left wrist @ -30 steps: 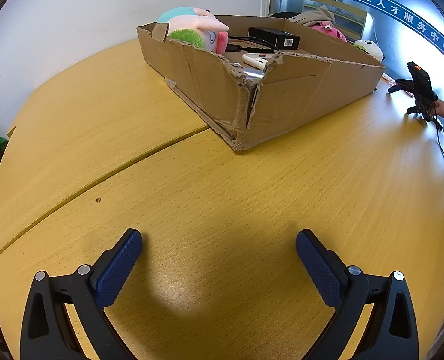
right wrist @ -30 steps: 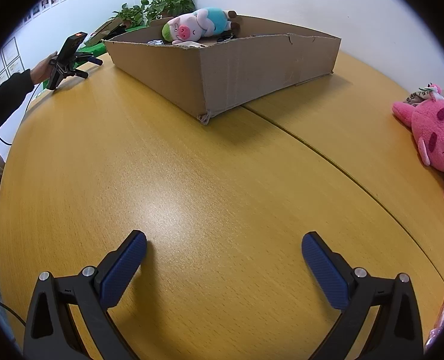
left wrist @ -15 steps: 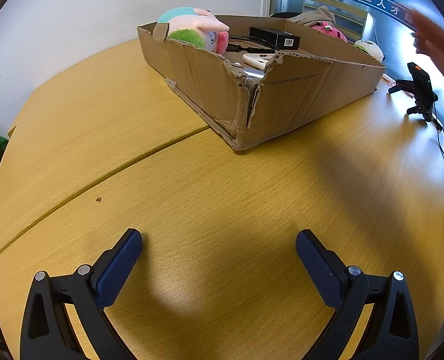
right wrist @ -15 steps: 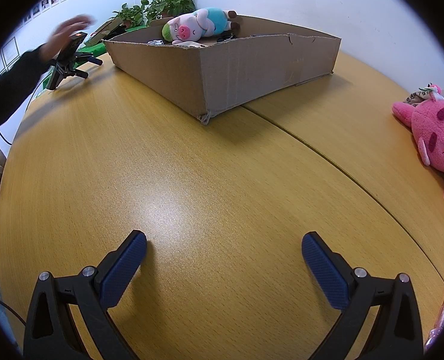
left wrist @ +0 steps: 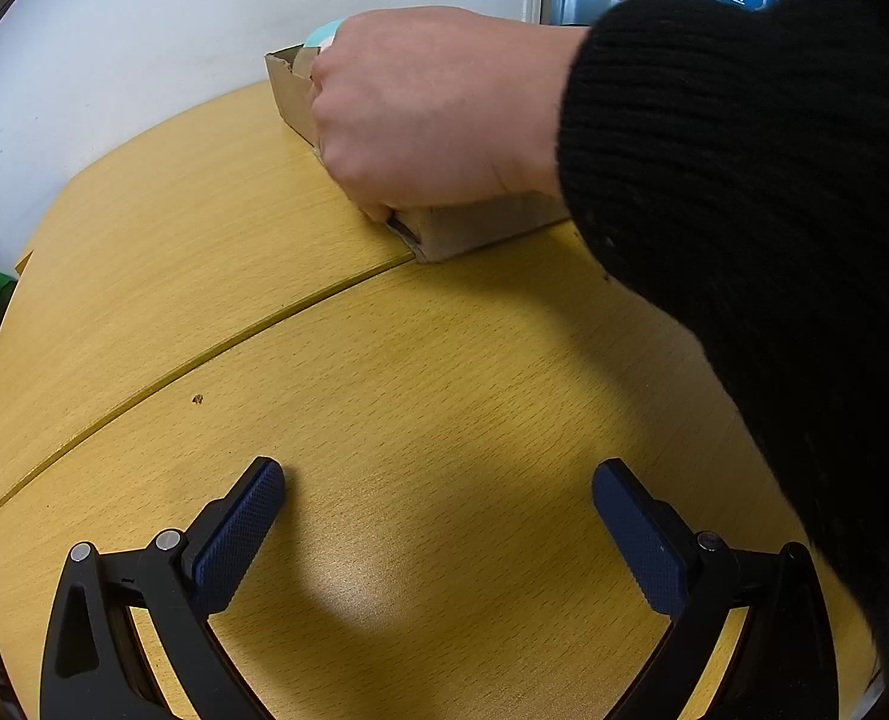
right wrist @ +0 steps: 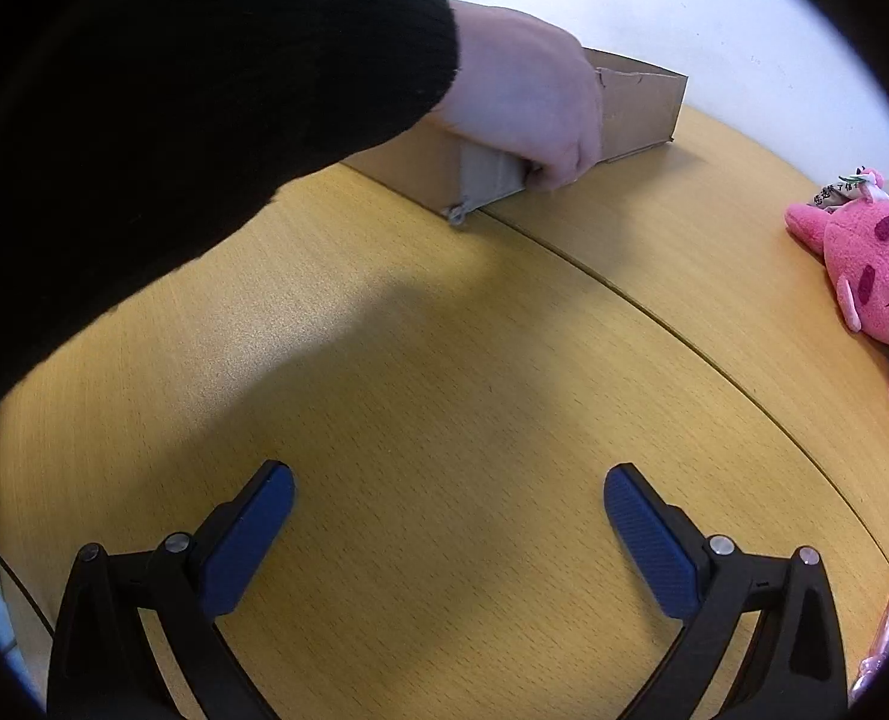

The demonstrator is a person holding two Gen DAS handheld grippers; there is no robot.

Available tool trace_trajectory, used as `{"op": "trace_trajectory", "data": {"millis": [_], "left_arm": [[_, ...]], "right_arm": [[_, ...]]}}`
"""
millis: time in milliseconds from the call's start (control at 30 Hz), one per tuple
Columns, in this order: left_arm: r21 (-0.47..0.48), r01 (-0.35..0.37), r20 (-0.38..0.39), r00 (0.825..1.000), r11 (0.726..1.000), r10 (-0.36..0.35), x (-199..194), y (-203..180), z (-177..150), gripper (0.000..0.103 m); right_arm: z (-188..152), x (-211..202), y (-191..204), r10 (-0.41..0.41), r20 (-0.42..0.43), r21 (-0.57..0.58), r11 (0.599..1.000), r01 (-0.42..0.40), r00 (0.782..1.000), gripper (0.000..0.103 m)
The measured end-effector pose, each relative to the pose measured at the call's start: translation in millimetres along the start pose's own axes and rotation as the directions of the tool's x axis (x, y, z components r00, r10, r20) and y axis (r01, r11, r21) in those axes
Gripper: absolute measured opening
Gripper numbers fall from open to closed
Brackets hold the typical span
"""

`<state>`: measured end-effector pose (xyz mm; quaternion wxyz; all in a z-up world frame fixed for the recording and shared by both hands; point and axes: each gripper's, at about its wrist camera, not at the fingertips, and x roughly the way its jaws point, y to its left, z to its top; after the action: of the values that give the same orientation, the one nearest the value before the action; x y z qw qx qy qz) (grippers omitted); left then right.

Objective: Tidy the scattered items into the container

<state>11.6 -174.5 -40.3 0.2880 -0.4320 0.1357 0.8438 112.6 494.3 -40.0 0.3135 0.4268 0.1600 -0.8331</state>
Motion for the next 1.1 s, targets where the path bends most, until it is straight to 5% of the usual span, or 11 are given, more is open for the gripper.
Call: {"op": "trace_trajectory", "data": {"millis": [1100], "left_arm": [[0.006, 0.003, 0.0, 1.0, 1.0, -0.003, 2.1, 1.5, -4.3, 0.103]], "right_arm": [[3.1, 2.6, -1.5, -0.004, 0.002, 0.0, 1.0, 0.004, 1.0, 0.103]]}}
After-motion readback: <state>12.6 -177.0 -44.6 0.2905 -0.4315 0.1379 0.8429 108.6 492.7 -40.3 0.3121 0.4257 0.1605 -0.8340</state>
